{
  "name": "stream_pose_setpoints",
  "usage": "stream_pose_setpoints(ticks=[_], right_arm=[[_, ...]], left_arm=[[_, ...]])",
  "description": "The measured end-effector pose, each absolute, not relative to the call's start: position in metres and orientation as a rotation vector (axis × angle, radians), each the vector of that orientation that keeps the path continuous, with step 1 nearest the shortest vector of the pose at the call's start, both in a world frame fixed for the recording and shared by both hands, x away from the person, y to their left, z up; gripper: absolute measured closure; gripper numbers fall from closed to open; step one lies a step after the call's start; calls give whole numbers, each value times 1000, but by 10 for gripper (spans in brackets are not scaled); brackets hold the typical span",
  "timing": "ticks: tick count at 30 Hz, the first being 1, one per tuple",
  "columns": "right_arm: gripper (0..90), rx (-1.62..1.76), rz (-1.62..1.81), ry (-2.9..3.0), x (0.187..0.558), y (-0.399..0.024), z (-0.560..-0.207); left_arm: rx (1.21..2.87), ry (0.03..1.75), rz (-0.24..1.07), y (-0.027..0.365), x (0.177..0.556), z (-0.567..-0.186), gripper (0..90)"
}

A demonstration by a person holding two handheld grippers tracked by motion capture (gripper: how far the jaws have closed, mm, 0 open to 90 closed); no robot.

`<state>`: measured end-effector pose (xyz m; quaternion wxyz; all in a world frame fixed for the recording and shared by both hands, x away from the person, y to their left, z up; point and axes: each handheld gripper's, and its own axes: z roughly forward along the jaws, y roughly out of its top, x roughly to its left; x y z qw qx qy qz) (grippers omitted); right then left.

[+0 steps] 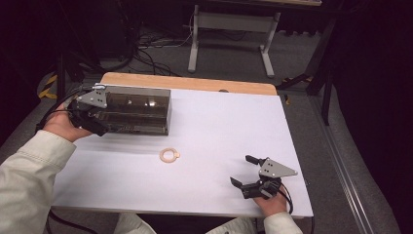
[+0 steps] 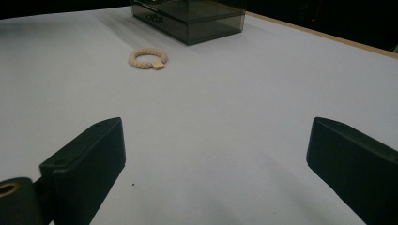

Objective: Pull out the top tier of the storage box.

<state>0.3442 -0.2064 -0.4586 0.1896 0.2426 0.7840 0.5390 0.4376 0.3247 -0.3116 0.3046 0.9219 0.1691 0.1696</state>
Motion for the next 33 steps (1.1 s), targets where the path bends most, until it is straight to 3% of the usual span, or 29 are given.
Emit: stream_pose_setpoints(ticks=[21,33], right_arm=[[54,669,1511,2207,343,-206,-459],[54,664,1513,2207,343,-206,-458]], left_arm=[[2648,211,544,307,442,-333,404],[2709,213,519,300,450,-343,445]])
